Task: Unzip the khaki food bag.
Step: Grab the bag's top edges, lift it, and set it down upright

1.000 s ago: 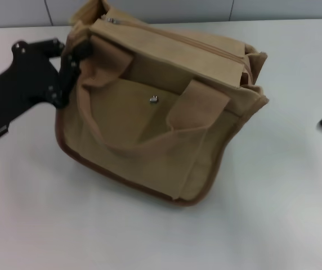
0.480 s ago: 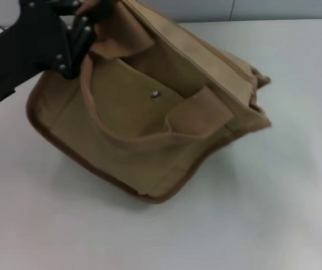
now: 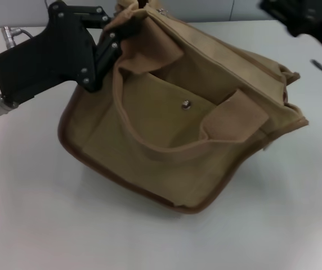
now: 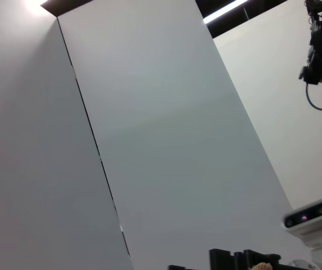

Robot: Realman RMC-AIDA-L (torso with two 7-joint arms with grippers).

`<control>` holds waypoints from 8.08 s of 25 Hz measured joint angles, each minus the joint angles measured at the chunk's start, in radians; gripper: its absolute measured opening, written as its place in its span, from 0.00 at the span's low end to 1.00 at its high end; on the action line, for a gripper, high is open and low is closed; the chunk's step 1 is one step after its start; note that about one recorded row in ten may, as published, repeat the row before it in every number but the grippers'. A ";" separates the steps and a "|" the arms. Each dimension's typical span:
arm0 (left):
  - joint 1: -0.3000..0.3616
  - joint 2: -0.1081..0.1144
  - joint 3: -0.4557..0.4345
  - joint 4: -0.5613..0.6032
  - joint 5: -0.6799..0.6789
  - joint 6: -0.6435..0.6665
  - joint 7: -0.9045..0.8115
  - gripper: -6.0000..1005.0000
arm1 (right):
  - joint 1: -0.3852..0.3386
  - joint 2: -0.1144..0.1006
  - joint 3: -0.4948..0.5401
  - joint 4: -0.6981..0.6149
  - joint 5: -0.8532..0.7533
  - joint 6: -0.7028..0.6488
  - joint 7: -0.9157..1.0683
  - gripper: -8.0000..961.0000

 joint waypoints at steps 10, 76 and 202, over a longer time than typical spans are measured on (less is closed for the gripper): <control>-0.003 0.002 0.016 0.003 0.003 -0.006 0.000 0.06 | 0.090 0.000 -0.160 -0.036 0.006 0.131 0.084 0.87; -0.020 0.000 0.119 0.022 -0.005 -0.020 0.043 0.08 | -0.383 -0.002 -0.683 -0.563 0.101 0.152 0.229 0.87; -0.051 -0.002 0.130 0.005 -0.035 -0.038 0.042 0.12 | -0.690 -0.004 -0.321 -0.422 -0.085 -0.180 -0.217 0.13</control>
